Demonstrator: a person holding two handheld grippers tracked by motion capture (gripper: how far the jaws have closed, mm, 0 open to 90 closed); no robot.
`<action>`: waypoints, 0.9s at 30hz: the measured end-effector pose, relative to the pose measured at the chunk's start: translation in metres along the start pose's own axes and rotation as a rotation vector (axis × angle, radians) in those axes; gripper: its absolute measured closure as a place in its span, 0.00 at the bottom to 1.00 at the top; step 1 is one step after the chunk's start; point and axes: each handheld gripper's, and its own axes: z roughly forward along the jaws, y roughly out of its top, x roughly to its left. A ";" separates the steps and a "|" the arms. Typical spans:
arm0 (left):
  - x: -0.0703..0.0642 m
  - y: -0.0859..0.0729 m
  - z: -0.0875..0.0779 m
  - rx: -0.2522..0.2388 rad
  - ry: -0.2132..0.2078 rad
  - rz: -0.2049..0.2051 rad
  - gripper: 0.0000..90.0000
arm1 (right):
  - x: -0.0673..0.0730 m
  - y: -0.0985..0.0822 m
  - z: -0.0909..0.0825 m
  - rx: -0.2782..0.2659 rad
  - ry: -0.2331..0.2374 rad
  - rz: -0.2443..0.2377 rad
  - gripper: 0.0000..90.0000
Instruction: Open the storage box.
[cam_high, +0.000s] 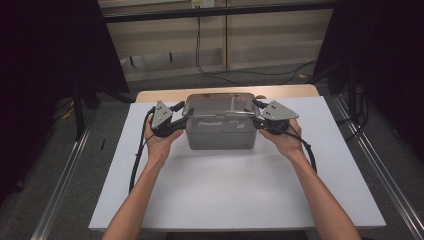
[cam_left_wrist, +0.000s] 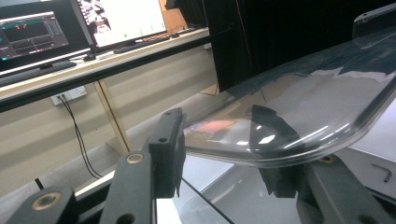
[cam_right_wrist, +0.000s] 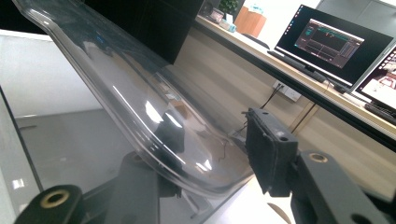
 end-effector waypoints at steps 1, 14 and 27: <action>0.000 0.000 0.000 0.000 -0.002 -0.005 0.61 | -0.001 -0.001 0.001 -0.010 -0.003 0.006 0.66; 0.004 0.006 0.008 -0.013 -0.001 0.009 0.61 | -0.009 0.004 0.007 -0.036 0.011 0.026 0.69; 0.007 0.012 0.017 -0.028 -0.013 0.029 0.60 | -0.016 0.007 0.010 -0.045 0.018 0.052 0.70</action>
